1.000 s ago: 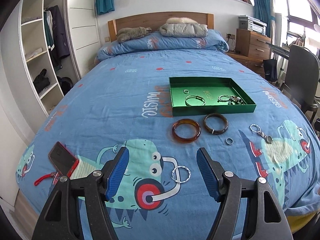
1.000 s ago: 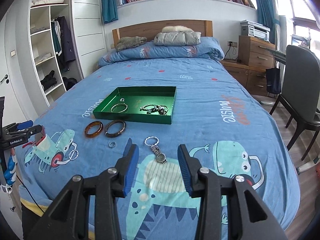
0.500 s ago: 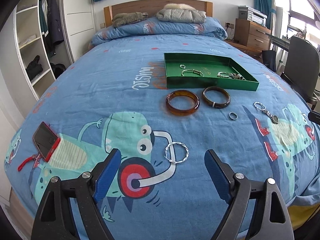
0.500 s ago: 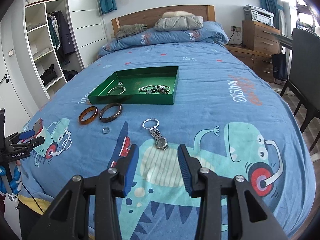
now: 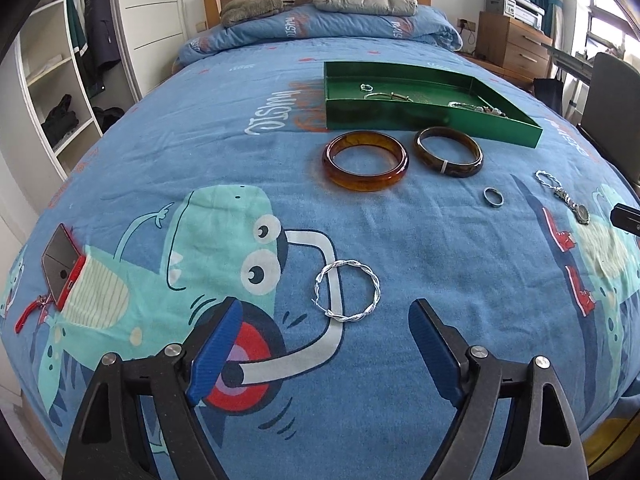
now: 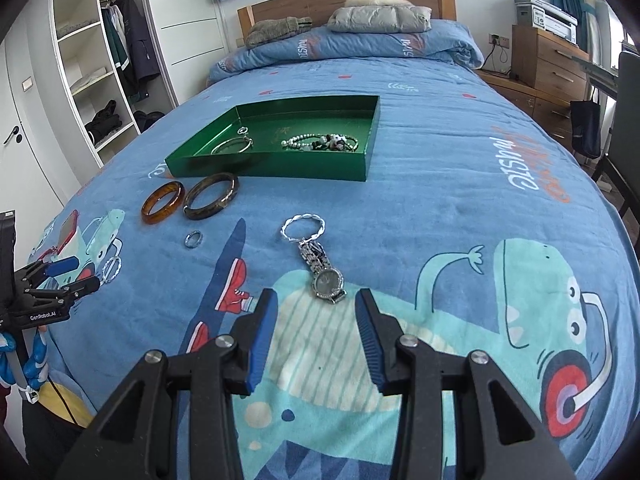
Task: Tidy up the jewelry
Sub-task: 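Grasp the twisted silver bangle with the left tool while the right tool grasps the keyring watch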
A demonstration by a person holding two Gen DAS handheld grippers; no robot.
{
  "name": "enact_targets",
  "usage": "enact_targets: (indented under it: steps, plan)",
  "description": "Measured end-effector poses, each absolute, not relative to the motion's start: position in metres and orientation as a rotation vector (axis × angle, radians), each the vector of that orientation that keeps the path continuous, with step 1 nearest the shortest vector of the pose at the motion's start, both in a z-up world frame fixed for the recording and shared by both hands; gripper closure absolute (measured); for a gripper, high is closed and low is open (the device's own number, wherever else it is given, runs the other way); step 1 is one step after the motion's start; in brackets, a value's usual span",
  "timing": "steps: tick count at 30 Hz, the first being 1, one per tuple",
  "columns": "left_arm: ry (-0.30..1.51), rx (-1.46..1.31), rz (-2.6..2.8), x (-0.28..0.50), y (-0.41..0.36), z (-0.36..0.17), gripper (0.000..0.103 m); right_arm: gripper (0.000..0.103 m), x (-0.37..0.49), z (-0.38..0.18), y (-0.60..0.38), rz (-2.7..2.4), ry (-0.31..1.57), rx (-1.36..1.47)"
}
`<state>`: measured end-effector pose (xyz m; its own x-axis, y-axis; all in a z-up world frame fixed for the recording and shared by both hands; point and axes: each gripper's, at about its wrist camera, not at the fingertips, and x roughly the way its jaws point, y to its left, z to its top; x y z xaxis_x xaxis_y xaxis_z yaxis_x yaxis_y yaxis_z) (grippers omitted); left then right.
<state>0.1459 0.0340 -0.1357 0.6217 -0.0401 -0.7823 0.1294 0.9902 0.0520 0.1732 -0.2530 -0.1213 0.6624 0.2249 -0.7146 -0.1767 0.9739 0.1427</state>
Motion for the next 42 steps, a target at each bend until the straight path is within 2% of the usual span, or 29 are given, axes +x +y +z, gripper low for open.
enact_targets:
  steps: [7,11,19,20,22,23,42]
  plan:
    - [0.937,0.118,-0.095,0.163,0.028,-0.153,0.034,0.065,0.197,-0.137,-0.248,0.256,0.850,0.034]
    - [0.932,0.118,-0.099,0.166,0.027,-0.154,0.038,0.065,0.210,-0.144,-0.248,0.262,0.870,0.026]
    - [0.925,0.128,-0.127,0.167,0.023,-0.154,0.052,0.066,0.214,-0.156,-0.243,0.255,0.881,-0.025]
    - [0.925,0.127,-0.132,0.167,0.022,-0.154,0.054,0.067,0.214,-0.157,-0.242,0.252,0.882,-0.035]
    - [0.924,0.127,-0.143,0.167,0.020,-0.153,0.062,0.079,0.214,-0.157,-0.242,0.248,0.884,-0.049]
    - [0.925,0.126,-0.149,0.166,0.020,-0.153,0.063,0.082,0.213,-0.157,-0.242,0.249,0.886,-0.045]
    - [0.870,0.093,-0.197,0.136,0.022,-0.122,0.064,0.082,0.138,-0.119,-0.242,0.256,0.821,-0.047]
